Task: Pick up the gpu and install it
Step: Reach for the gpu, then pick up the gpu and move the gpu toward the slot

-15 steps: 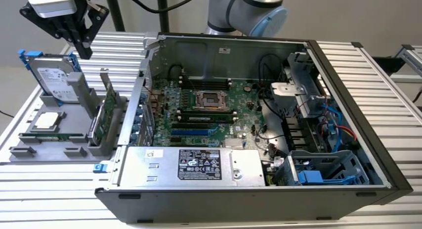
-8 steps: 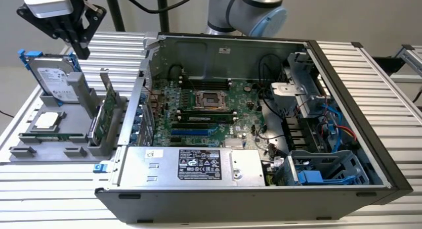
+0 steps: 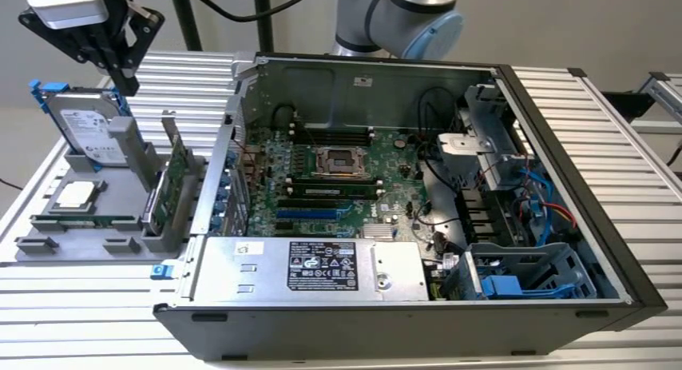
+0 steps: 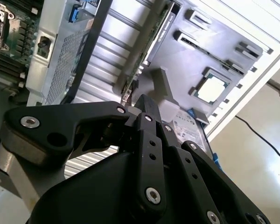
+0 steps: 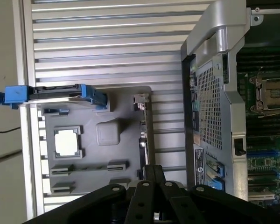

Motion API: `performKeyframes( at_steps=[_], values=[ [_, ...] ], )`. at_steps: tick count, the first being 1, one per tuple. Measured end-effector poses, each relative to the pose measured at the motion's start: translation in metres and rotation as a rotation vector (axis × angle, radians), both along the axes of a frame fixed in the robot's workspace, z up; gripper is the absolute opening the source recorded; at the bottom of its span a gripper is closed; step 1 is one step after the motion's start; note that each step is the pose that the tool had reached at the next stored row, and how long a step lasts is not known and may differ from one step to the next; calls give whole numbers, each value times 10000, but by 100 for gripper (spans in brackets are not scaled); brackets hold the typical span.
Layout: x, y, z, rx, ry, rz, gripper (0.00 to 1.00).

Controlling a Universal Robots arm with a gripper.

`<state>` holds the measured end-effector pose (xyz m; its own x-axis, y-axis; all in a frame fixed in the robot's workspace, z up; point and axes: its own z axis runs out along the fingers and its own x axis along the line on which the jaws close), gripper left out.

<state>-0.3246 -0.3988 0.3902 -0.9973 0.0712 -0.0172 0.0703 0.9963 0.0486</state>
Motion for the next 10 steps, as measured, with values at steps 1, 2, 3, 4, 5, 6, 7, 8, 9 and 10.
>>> performKeyframes(
  at_steps=[1, 2, 3, 4, 5, 6, 7, 8, 9, 10],
  values=[
    [-1, 0, 0, 0, 1, -1, 0],
    [-3, 0, 0, 0, 3, -2, 0],
    [-3, 0, 0, 0, 5, -3, 0],
    [-3, 0, 0, 0, 4, -3, 0],
    [-3, 0, 0, 0, 5, -3, 0],
    [-3, 0, 0, 0, 5, -3, 0],
    [-3, 0, 0, 0, 5, -3, 0],
    [-3, 0, 0, 0, 5, -3, 0],
    [-3, 0, 0, 0, 6, -3, 0],
    [-3, 0, 0, 0, 6, -3, 0]
  ],
)
